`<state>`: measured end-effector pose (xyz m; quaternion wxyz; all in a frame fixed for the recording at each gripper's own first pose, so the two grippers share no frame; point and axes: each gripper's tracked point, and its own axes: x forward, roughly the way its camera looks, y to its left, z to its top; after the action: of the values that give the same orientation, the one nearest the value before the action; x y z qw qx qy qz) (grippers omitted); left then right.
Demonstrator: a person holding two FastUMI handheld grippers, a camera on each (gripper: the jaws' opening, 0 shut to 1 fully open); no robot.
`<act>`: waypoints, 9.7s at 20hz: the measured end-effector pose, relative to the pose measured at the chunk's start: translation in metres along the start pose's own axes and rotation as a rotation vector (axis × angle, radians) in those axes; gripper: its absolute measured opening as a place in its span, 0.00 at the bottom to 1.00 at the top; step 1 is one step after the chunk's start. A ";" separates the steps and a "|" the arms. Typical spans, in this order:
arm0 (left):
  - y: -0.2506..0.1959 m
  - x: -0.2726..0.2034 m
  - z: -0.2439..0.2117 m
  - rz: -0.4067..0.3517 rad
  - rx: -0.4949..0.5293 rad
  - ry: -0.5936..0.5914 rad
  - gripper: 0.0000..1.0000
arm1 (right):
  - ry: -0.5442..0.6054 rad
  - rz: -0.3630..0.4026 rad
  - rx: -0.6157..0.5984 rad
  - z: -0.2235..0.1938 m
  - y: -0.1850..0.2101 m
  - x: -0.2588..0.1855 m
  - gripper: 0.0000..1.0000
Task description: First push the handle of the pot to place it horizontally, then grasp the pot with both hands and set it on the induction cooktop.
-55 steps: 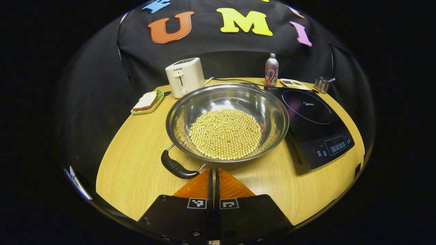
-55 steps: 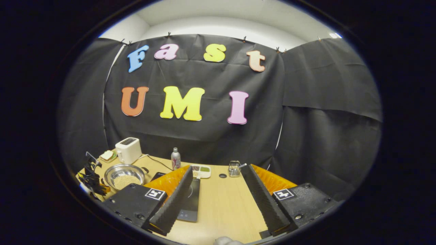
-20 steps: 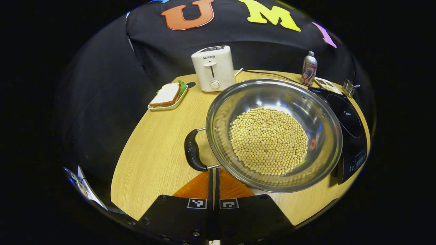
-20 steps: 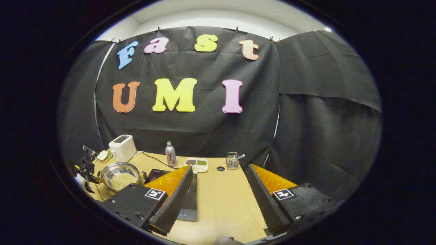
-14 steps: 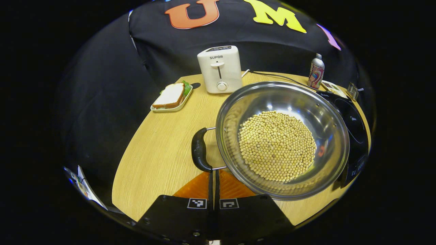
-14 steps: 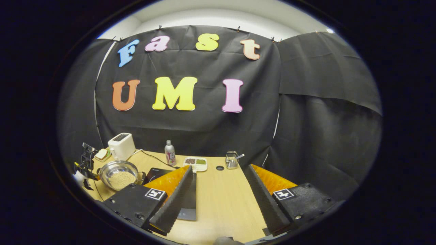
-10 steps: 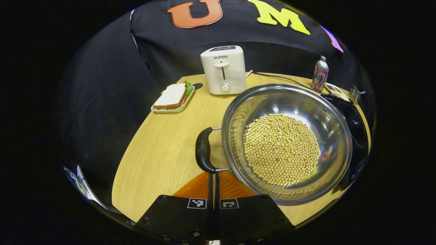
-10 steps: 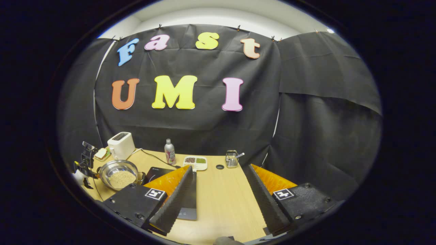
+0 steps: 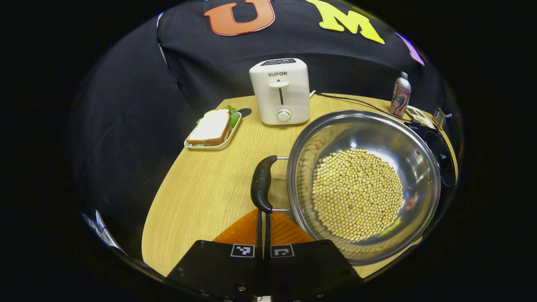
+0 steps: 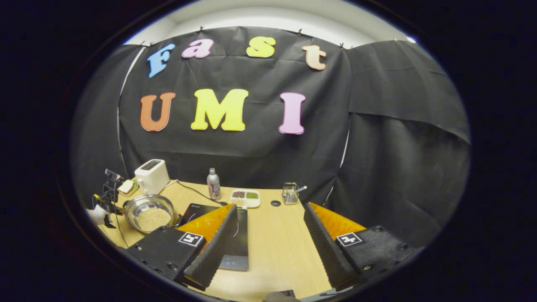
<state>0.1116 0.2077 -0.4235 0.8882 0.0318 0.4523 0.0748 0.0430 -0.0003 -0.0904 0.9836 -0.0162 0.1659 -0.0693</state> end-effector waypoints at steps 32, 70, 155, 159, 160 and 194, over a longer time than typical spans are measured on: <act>-0.024 0.025 0.056 -0.161 0.108 -0.083 0.99 | 0.562 0.387 -0.092 -0.203 0.345 0.226 0.98; -0.140 -0.096 0.073 -0.287 0.126 -0.043 0.61 | 0.555 0.267 0.014 -0.142 0.179 0.163 0.54; -0.221 -0.201 0.160 -0.279 0.109 -0.472 0.97 | 0.139 0.201 -0.149 -0.035 0.082 0.133 0.89; -0.175 -0.255 0.187 -0.260 0.055 -0.596 0.97 | -0.011 0.186 -0.136 0.039 0.084 0.083 0.90; -0.162 -0.270 0.192 -0.256 0.032 -0.627 0.97 | -0.059 0.187 -0.129 0.060 0.086 0.070 0.93; -0.133 -0.466 0.198 -0.228 -0.085 -0.896 0.95 | -0.339 0.131 0.109 0.134 -0.004 -0.085 1.00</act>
<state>0.0158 0.0032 0.0488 0.9991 -0.0253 0.0213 -0.0260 0.0075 0.0091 0.0638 0.9993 0.0366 -0.0057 -0.0104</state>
